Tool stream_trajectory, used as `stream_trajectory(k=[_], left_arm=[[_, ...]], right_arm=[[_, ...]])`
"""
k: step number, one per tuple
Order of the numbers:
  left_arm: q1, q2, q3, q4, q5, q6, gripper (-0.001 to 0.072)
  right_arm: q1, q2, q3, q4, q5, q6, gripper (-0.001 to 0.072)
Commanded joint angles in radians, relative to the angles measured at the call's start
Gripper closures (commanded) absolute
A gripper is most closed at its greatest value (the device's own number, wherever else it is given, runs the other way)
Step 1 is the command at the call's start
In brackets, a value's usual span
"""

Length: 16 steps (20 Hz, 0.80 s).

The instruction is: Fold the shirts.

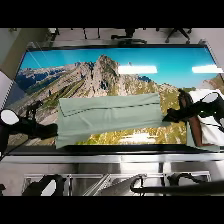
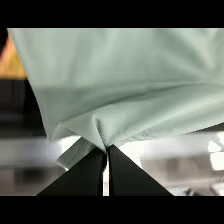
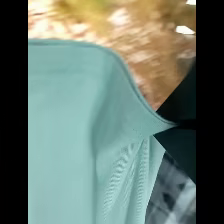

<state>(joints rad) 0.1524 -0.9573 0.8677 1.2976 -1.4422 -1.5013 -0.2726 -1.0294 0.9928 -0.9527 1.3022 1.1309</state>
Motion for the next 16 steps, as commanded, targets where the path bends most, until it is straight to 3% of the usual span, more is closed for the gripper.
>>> stream_trajectory(k=[1,5,12,14,15,16], left_arm=[[0.0,-0.161,0.216,-0.042,0.096,0.035,0.0691],[0.0,-0.438,0.457,-0.134,0.176,0.066,0.0691],[-0.047,-0.792,0.645,-0.148,0.194,0.08,0.0686],[-0.062,-0.848,0.708,-0.147,0.134,0.08,0.0682],[-0.063,-0.868,0.747,-0.147,0.096,0.079,0.0481],[-0.063,-0.88,0.789,-0.149,0.061,0.079,0.0091]], right_arm=[[0.001,-0.029,0.072,0.202,-0.173,-0.13,0.0692],[0.011,-0.2,0.164,0.364,-0.284,-0.256,0.0691],[0.028,-0.429,0.242,0.37,-0.336,-0.298,0.0679],[0.017,-0.416,0.276,0.346,-0.325,-0.298,0.0414],[0.012,-0.402,0.296,0.306,-0.326,-0.297,0.0352],[0.009,-0.392,0.312,0.265,-0.332,-0.295,0.0278]])
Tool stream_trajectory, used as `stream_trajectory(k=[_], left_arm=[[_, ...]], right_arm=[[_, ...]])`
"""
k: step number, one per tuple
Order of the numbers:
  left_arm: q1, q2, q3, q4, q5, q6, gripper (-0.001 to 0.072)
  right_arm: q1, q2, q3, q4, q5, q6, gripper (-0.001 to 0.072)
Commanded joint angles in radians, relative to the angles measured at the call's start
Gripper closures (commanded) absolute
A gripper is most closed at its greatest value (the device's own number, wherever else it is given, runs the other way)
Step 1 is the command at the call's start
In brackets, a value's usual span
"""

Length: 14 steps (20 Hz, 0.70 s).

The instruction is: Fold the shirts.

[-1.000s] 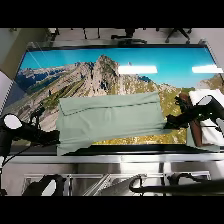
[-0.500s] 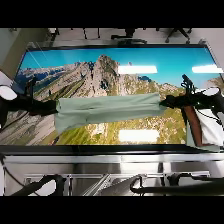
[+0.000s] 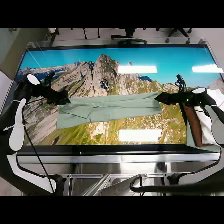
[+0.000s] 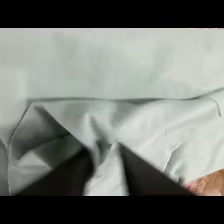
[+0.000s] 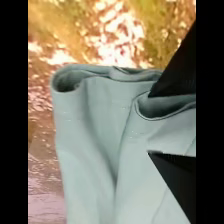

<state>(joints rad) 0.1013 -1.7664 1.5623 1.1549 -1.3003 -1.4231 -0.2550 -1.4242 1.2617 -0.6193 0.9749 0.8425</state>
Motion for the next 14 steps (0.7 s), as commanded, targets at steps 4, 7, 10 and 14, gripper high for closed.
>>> stream_trajectory(k=[4,7,10,14], left_arm=[[-0.014,-0.076,0.222,-0.006,-0.161,-0.003,0.0],[-0.016,-0.076,0.28,-0.007,-0.214,-0.034,0.0001],[-0.033,-0.074,0.301,-0.014,-0.245,-0.037,0.0001],[-0.1,-0.074,0.301,-0.086,-0.197,-0.034,0.0521]], right_arm=[[-0.007,-0.02,0.052,-0.088,-0.008,0.003,0.0198],[0.005,-0.067,0.052,-0.084,0.006,0.003,0.0198],[0.026,-0.1,0.052,-0.069,0.037,0.003,0.0208],[0.047,-0.121,0.053,-0.023,0.089,0.002,0.0649]])
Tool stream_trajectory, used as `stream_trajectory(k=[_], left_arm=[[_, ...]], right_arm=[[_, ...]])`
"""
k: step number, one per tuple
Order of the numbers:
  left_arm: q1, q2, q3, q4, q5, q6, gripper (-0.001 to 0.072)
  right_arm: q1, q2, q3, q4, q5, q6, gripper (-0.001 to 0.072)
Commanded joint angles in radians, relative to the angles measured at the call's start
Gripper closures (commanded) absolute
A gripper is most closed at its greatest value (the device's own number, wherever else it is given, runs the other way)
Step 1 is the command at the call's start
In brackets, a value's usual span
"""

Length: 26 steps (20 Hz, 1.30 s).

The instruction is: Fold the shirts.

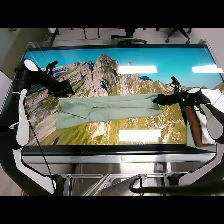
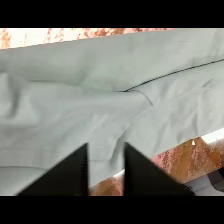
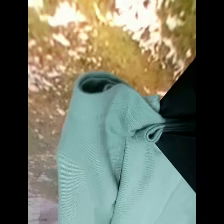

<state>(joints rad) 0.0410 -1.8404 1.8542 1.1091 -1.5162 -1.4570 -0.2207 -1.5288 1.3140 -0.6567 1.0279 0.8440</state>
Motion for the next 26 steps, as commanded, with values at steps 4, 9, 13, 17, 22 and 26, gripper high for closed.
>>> stream_trajectory(k=[4,9,13,17,22,26], left_arm=[[-0.174,-0.002,0.0,-0.038,0.124,0.001,0.0689],[-0.433,-0.018,-0.158,-0.038,0.476,0.0,0.0689],[-0.605,-0.178,-0.095,-0.039,0.565,-0.005,0.0689],[-0.687,-0.378,0.138,-0.04,0.463,-0.056,0.0689],[-0.645,-0.315,0.256,-0.094,0.348,-0.054,0.0689],[-0.479,-0.022,0.182,-0.298,0.245,0.045,0.0689]], right_arm=[[-0.011,0.036,0.031,0.016,0.146,0.005,0.0693],[-0.082,0.19,0.143,0.19,0.386,0.062,0.0693],[-0.108,0.293,0.181,0.294,0.495,0.116,0.0693],[-0.112,0.37,0.181,0.294,0.515,0.145,0.0693],[-0.1,0.41,0.181,0.296,0.531,0.186,0.0693],[-0.029,0.417,0.18,0.301,0.509,0.201,0.0693]])
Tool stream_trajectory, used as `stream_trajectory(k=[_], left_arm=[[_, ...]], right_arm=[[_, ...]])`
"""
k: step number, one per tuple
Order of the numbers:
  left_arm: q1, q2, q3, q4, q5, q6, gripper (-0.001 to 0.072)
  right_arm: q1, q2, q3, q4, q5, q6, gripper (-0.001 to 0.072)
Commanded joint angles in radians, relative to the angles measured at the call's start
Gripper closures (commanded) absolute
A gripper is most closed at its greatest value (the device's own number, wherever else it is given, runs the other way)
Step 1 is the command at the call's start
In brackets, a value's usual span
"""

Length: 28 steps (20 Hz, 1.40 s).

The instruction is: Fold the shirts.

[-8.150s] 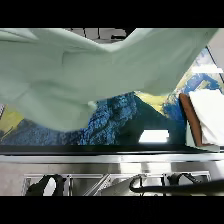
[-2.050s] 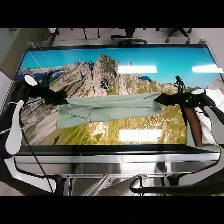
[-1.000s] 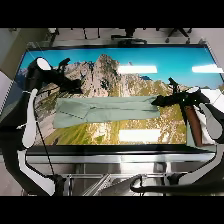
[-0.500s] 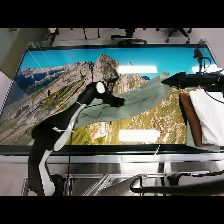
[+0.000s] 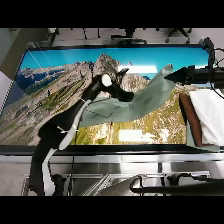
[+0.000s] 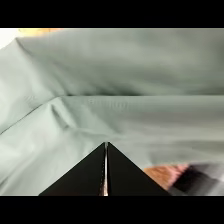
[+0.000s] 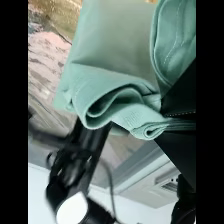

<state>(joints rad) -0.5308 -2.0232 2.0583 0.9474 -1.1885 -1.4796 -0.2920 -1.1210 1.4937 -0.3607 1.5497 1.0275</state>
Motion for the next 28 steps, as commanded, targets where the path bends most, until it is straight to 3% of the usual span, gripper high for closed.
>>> stream_trajectory(k=[1,5,7,10,11,12,13,14,17,22,24,27,28], left_arm=[[0.144,0.239,-0.027,-0.157,-0.108,0.069,0.0689],[0.366,0.541,-0.027,-0.162,-0.114,0.069,0.0689],[0.457,0.645,-0.027,-0.162,-0.114,0.069,0.069],[0.536,0.736,-0.028,-0.154,-0.143,0.07,0.0689],[0.546,0.751,-0.028,-0.154,-0.159,0.077,0.0689],[0.546,0.758,-0.028,-0.154,-0.175,0.085,0.0689],[0.543,0.758,-0.028,-0.155,-0.189,0.084,0.0689],[0.534,0.755,-0.028,-0.154,-0.208,0.084,0.0689],[0.518,0.741,-0.028,-0.154,-0.229,0.085,0.0689],[0.509,0.71,-0.028,-0.159,-0.228,0.084,0.0689],[0.509,0.699,-0.028,-0.159,-0.229,0.084,0.0689],[0.509,0.69,-0.028,-0.163,-0.234,0.084,0.0689],[0.509,0.689,-0.028,-0.164,-0.233,0.083,0.0689]], right_arm=[[0.086,0.006,0.0,0.006,-0.044,0.018,0.0692],[0.37,-0.036,-0.002,0.006,-0.323,0.012,0.0692],[0.571,-0.094,-0.002,0.006,-0.533,-0.012,0.0692],[0.892,-0.252,-0.001,0.006,-0.94,-0.131,0.0691],[0.986,-0.32,-0.001,0.007,-1.114,-0.185,0.0646],[1.073,-0.396,0.0,0.007,-1.305,-0.219,0.0397],[1.135,-0.464,0.005,0.006,-1.442,-0.22,0.0213],[1.162,-0.507,0.015,0.006,-1.474,-0.221,0.0209],[1.111,-0.497,0.018,-0.031,-1.313,-0.22,0.0209],[0.788,-0.308,0.018,-0.054,-0.741,-0.197,0.021],[0.631,-0.238,0.018,-0.15,-0.566,-0.055,0.0208],[0.443,-0.206,0.018,-0.427,-0.418,0.181,0.0181],[0.404,-0.215,0.018,-0.486,-0.372,0.227,0.0066]])
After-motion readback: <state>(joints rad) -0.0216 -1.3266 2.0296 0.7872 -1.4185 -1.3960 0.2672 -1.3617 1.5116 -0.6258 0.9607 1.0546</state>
